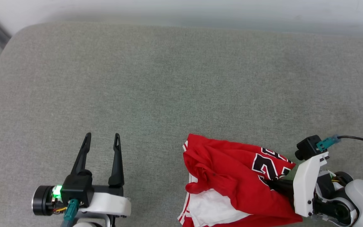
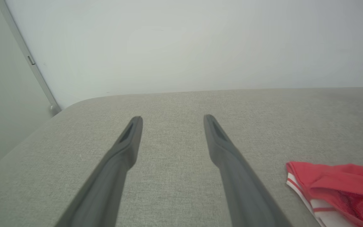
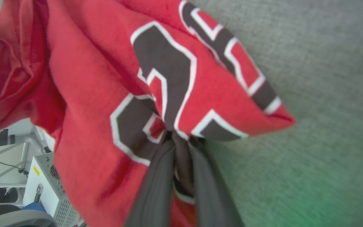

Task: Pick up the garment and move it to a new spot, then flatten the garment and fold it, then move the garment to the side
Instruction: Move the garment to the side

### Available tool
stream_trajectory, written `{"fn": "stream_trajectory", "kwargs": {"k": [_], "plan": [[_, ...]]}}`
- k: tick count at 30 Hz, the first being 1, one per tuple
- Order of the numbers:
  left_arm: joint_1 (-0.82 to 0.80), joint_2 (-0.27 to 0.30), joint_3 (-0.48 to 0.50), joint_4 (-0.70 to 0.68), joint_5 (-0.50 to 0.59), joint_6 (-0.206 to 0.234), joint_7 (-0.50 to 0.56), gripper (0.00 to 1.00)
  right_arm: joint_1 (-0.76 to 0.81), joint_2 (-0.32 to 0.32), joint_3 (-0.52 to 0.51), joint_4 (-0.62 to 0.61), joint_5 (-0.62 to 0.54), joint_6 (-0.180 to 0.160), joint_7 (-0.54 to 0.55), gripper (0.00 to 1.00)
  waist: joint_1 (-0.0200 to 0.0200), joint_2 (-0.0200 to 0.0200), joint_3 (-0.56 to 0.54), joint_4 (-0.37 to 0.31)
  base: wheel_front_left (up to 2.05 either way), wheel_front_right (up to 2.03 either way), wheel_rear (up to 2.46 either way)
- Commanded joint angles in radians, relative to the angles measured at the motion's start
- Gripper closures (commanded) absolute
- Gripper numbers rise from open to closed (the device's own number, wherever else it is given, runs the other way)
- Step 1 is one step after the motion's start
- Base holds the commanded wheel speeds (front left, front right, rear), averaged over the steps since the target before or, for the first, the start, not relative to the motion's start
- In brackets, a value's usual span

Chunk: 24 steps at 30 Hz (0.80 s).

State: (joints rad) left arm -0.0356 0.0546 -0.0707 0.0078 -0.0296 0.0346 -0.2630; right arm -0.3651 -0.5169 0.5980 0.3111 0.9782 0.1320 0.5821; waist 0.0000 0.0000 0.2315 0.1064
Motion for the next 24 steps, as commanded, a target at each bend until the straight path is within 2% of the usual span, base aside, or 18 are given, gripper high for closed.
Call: {"fn": "stream_trajectory", "kwargs": {"k": [1,8,15,21,24], "plan": [[0.018,0.0,0.004,0.002,0.007,0.003,-0.002,0.0,-0.009,-0.001,0.017,0.001,0.0,-0.002,-0.012,1.0,0.0,0.0,-0.021,-0.009,0.0,0.0,0.0],[0.067,0.0,0.035,-0.01,0.007,0.016,-0.002,0.0,-0.1,-0.102,0.057,-0.101,-0.031,-0.002,-0.077,1.0,0.0,0.0,-0.079,-0.075,0.0,0.0,0.0],[0.087,0.0,0.054,-0.032,0.007,0.017,-0.002,0.0,-0.189,-0.226,0.068,-0.211,-0.073,-0.002,-0.056,1.0,0.0,0.0,-0.064,-0.187,0.0,0.0,0.0],[0.06,0.01,0.077,-0.061,0.014,0.02,-0.002,0.0,-0.24,-0.318,0.01,-0.208,-0.115,-0.002,-0.049,1.0,0.0,0.0,-0.001,-0.283,0.0,0.0,0.0],[0.045,0.02,0.08,-0.067,0.02,0.015,-0.002,0.0,-0.244,-0.343,-0.017,-0.186,-0.125,-0.002,-0.048,1.0,0.0,0.0,0.023,-0.303,0.0,0.0,0.0]]}}
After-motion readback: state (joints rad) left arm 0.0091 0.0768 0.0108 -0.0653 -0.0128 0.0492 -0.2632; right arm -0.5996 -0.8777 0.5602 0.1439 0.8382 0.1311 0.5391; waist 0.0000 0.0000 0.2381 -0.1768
